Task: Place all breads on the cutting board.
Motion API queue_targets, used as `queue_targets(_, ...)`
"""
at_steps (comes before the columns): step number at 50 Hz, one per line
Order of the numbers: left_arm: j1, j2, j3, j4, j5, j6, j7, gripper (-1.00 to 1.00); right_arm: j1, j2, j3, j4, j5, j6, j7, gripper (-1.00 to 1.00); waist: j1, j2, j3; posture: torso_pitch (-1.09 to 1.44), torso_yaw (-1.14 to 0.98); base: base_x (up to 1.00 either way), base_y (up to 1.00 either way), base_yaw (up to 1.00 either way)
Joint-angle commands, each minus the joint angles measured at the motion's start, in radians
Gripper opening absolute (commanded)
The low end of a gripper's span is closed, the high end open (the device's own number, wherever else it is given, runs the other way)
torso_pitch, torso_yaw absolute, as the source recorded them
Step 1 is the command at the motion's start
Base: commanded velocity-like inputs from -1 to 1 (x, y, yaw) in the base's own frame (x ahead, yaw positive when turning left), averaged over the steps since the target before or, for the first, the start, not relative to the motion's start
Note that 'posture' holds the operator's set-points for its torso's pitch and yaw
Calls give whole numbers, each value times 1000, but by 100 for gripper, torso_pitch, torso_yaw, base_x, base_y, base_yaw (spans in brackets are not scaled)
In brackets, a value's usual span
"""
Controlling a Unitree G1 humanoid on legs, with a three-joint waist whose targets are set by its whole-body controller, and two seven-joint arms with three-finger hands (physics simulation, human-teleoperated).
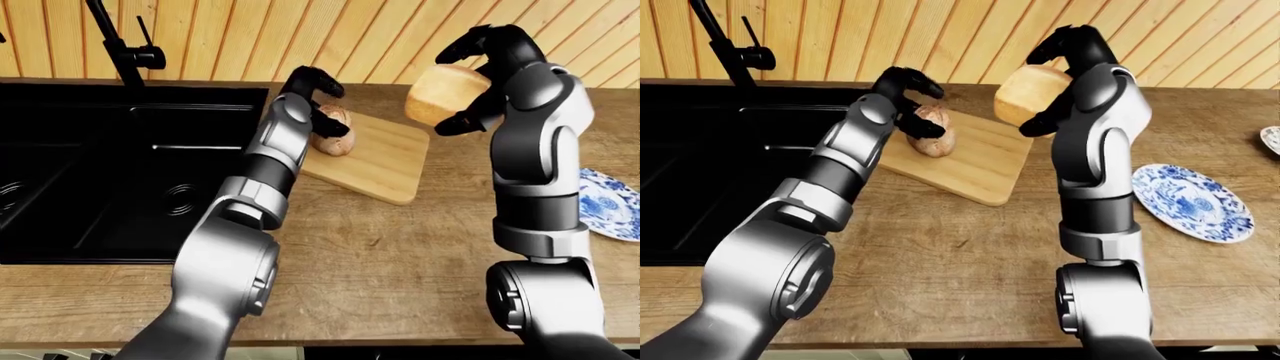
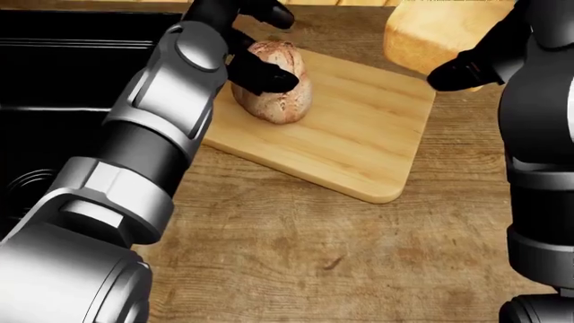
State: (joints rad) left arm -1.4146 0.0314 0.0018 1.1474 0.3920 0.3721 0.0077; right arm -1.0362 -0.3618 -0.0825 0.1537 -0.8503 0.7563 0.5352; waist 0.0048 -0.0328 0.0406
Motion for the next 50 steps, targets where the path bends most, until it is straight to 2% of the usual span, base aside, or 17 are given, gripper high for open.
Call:
queue_targets(1,-45,14,4,-44,7,-19,10,46,-40,-12,-9,-30,-6,-22,-19,-100,1,-5,-34,0,0,0,0,0)
queue_targets(4,-43,16,3,-59,9,-9,3,58,-43,-10,-5,-31,-8,-18,-16,-100,1,-4,-34,0,0,0,0,0)
queue_targets(8,-45,18,3,-93,7,15,-14,100,-55,-4,0,-13,-9,-21,-20,-100,0,-3,-32,0,0,0,0,0)
queue_targets(15,-54,37,1,-215,7,96,-64,100,-106,24,16,63,-8,-33,-38,-100,-2,1,-30,0,0,0,0,0)
queue_targets(25,58,67,-19,-669,66,338,-224,100,-234,38,-1,435,100,-139,-238,-100,-6,12,-26,0,0,0,0,0)
queue_targets(28,74,73,-16,-744,81,377,-255,100,-259,39,5,529,131,-169,-288,-100,-4,13,-27,0,0,0,0,0)
queue_targets(35,55,81,-4,-789,85,411,-276,100,-357,47,16,811,200,-263,-405,-100,-4,13,-28,0,0,0,0,0)
queue_targets(43,45,81,1,-774,78,395,-262,100,-373,83,55,895,209,-301,-425,-100,-1,12,-28,0,0,0,0,0)
queue_targets(50,37,80,2,-767,68,393,-253,100,-362,106,63,935,207,-326,-444,-100,1,11,-27,0,0,0,0,0)
